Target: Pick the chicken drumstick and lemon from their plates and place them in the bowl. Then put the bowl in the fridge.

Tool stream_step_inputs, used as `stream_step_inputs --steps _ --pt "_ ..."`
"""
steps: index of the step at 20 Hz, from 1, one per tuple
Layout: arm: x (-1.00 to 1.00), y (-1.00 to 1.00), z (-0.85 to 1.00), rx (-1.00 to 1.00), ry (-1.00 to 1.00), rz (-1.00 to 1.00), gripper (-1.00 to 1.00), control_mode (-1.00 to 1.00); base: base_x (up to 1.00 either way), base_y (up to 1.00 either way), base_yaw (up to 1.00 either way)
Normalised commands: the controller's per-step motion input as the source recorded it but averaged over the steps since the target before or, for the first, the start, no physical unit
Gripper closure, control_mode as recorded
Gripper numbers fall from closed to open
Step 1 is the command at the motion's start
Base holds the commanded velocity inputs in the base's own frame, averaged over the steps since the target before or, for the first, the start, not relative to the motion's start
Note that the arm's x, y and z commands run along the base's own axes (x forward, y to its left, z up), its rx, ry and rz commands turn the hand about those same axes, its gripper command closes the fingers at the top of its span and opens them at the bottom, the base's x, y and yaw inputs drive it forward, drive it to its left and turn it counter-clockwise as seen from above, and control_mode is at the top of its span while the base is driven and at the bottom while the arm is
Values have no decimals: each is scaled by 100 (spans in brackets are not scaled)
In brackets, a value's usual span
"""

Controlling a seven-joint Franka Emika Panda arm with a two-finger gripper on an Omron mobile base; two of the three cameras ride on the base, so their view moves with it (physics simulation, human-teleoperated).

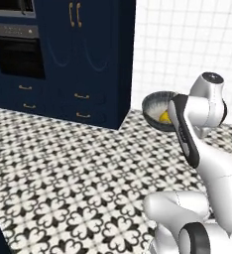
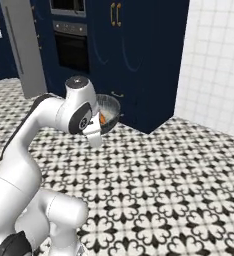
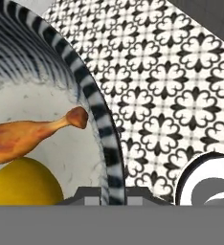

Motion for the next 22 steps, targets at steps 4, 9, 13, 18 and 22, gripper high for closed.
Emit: stream_step_inputs --steps 4,9,13,18,22 --pt "0 0 0 0 0 0 100 100 100 -58 36" --pt "0 0 0 0 0 0 100 100 100 -47 49" --pt "0 0 0 0 0 0 100 100 100 -35 62" --pt "0 0 0 0 0 0 100 100 100 -17 72" --pt "0 0 0 0 0 0 100 100 100 -15 80"
